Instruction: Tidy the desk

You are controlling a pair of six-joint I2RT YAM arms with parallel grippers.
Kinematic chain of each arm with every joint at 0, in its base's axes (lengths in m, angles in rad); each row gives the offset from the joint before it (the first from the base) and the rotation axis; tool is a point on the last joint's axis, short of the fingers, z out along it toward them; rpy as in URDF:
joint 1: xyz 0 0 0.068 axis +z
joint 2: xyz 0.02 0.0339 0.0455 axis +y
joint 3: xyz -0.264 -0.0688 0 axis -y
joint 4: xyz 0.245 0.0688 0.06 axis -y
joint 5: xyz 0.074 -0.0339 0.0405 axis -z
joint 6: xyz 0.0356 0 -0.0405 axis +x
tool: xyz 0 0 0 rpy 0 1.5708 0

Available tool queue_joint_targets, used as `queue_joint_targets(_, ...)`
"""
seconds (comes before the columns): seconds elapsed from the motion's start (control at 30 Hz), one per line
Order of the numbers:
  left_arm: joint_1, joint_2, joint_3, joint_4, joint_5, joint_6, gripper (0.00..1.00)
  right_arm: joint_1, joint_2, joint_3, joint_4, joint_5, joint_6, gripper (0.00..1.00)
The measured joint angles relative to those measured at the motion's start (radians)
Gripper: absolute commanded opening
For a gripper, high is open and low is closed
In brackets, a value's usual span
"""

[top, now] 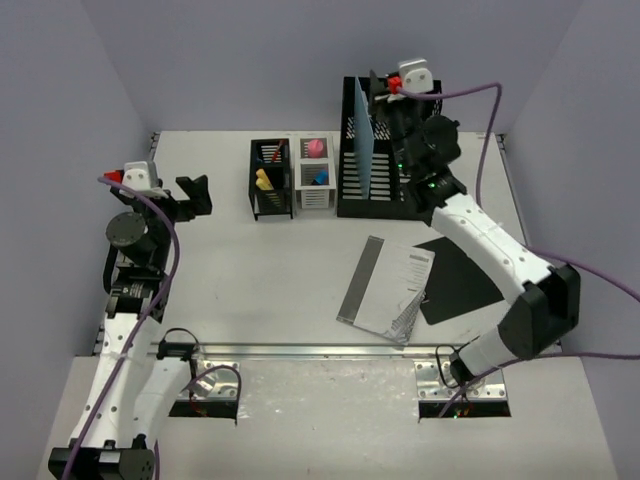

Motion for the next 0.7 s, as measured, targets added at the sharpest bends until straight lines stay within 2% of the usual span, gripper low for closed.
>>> queue_joint_targets(0.13, 0.0, -0.02, 0.0, 0.003, 0.039, -0.008, 1.0, -0.002, -0.216, -0.053, -0.072, -0.071, -0.065, 0.47)
queue_joint_targets(0.4, 0.0, -0.011, -0.016, 0.01, 0.307, 0.063, 1.0, -0.093, -0.558, -0.13, -0.591, -0.146, -0.17, 0.45)
queue_joint_targets(0.53, 0.0, 0.043, -0.015, 0.001, 0.411, 0.095, 0.99, -0.172, -0.58, -0.158, -0.932, -0.217, -0.21, 0.35)
queue_joint_targets(0.7, 0.0, 0.098, -0.019, -0.02, 0.445, 0.097, 0.99, -0.245, -0.492, -0.276, -1.25, -0.286, -0.204, 0.13)
